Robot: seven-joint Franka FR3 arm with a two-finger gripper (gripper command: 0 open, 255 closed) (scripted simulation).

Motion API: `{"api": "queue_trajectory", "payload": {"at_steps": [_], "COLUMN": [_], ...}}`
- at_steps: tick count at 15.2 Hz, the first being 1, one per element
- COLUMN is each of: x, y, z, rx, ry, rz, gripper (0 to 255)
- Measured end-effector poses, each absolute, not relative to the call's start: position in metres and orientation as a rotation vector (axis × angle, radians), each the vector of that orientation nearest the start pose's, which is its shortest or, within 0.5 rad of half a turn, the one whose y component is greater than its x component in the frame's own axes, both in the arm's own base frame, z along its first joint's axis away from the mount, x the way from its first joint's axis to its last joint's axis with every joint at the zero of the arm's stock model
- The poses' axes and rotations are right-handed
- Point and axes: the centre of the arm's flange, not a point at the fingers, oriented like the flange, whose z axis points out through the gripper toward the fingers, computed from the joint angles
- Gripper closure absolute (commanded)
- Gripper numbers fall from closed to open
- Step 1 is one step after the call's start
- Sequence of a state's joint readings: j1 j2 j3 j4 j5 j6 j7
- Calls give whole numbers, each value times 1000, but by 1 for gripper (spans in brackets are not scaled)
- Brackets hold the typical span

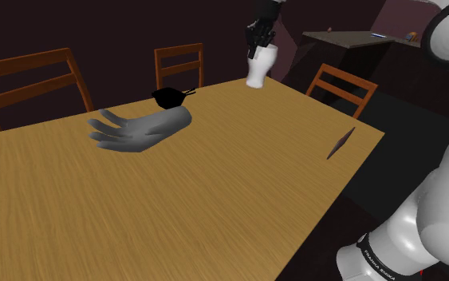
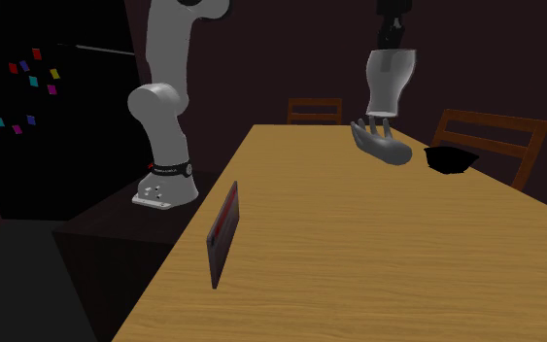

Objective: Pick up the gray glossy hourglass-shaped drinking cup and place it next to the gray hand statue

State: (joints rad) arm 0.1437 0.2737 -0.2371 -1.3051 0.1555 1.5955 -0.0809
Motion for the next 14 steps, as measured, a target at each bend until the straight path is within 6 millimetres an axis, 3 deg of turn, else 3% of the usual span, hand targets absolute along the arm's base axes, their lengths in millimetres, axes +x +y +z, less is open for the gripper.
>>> {"api": "queue_trajectory", "payload": {"at_steps": [7,14], "x": [671,675], "y": [68,80], "z": [590,561], "rx": [-3052,-3052], "ry": [8,10], "rz": [-48,-47], "gripper": [255,255]}}
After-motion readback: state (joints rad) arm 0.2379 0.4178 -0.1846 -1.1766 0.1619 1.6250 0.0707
